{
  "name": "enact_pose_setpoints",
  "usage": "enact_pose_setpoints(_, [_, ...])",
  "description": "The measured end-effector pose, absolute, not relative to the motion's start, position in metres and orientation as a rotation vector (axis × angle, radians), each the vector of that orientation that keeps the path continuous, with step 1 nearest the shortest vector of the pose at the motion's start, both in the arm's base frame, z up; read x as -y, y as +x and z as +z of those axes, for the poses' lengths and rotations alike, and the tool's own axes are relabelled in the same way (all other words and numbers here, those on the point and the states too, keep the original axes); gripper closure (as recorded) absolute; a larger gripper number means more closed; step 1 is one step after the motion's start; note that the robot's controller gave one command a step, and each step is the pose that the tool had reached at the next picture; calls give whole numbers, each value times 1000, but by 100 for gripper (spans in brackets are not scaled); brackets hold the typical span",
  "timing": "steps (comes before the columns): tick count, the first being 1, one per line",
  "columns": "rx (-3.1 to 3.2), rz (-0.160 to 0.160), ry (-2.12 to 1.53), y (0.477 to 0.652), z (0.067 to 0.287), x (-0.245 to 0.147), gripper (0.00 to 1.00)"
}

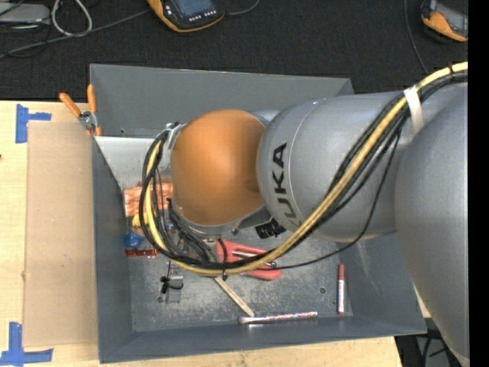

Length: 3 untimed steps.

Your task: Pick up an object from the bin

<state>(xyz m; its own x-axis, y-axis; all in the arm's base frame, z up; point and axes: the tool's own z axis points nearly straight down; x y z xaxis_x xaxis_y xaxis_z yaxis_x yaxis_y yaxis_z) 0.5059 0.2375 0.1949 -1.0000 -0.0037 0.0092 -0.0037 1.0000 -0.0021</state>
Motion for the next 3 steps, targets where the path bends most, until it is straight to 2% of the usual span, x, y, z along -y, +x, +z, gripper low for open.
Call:
enact_pose_setpoints(2, [3138, 0, -29, 516, 208, -229, 0])
enact_pose_setpoints(3, [3142, -2, 22, 537, 148, -217, 0])
